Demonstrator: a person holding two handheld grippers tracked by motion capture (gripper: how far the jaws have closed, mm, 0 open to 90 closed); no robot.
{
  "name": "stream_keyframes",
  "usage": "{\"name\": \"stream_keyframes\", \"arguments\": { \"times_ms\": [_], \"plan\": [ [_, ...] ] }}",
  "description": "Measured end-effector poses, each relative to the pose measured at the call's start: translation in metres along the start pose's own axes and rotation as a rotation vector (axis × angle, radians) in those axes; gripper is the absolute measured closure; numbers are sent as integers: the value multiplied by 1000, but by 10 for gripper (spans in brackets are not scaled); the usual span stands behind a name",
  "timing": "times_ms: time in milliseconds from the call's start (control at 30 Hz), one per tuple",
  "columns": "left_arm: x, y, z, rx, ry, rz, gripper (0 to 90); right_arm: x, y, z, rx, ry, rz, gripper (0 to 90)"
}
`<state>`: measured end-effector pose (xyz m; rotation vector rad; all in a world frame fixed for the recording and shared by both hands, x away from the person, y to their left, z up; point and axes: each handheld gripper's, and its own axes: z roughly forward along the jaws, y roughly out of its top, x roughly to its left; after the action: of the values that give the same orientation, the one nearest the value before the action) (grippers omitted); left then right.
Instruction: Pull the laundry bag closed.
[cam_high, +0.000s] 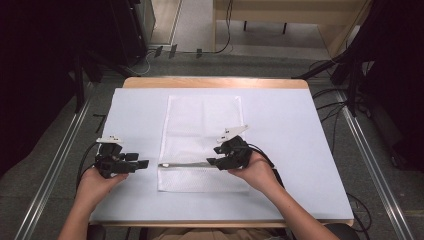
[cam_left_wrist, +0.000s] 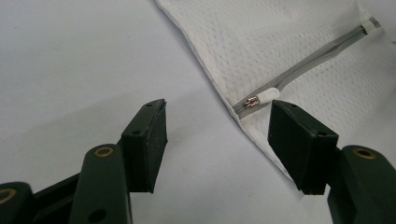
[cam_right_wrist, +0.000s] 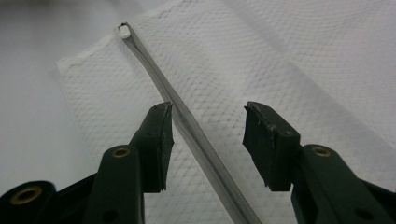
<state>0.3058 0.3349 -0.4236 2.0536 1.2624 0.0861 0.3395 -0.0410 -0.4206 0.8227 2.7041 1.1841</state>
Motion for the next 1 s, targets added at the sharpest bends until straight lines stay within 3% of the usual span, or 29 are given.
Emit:
{"name": "stream_keyframes", "arguments": {
  "times_ms": [1000],
  "plan": [
    [0,1,1,-6,-8,14,376,31,27,42,9,76,-43,618]
  ]
}}
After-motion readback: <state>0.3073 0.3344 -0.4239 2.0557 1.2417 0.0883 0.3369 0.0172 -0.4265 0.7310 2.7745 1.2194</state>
